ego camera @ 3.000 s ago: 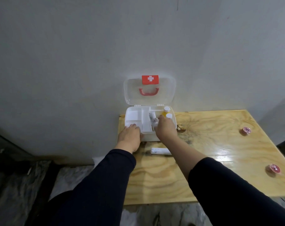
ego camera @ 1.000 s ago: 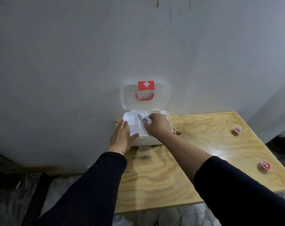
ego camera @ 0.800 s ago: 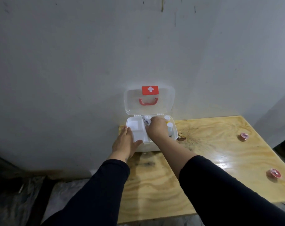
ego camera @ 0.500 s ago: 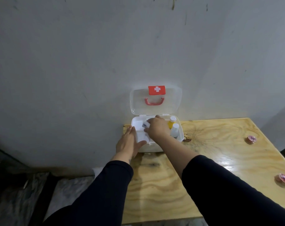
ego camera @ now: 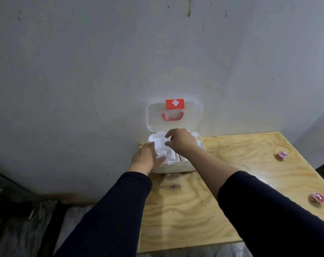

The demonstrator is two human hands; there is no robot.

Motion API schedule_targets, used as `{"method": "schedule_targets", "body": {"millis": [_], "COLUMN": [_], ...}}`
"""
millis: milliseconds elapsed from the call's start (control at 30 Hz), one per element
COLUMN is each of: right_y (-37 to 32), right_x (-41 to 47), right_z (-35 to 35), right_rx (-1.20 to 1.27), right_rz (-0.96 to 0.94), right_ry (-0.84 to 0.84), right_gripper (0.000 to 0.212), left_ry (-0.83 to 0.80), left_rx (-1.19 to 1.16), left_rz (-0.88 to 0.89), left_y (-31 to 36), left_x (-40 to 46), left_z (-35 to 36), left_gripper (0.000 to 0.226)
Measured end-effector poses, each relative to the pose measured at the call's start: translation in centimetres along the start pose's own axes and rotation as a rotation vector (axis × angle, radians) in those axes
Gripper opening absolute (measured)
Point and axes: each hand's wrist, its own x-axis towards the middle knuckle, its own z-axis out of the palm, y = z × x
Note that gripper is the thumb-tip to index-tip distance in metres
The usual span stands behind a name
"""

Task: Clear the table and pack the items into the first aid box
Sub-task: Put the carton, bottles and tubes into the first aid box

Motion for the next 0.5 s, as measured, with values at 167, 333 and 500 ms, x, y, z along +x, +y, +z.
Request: {"method": "schedule_targets", "body": {"millis": [167, 333, 500], "right_y": [3.5, 9.6, 17.8], "right_x": [-1.4, -4.1, -8.0], "right_z": [-4.8, -9.8, -13.2], "right_rx": [-0.101, -0.210, -0.218], "right_rz": [0.046, 0.216, 0.400], "right_ry": [0.024, -0.023, -0.005], "right_gripper": [0.028, 0.031, 0.031], "left_ry": [-0.088, -0.180, -0.306], "left_rx": [0.018, 0.020, 0.077], "left_rz": [0.127, 0.302, 0.437], "left_y": [5.2, 13.1, 20.8], "left_x": [1.1, 1.7, 1.6], "left_z": [-3.1, -2.5, 2.2], "left_gripper": [0.051, 0.046, 0.034]}}
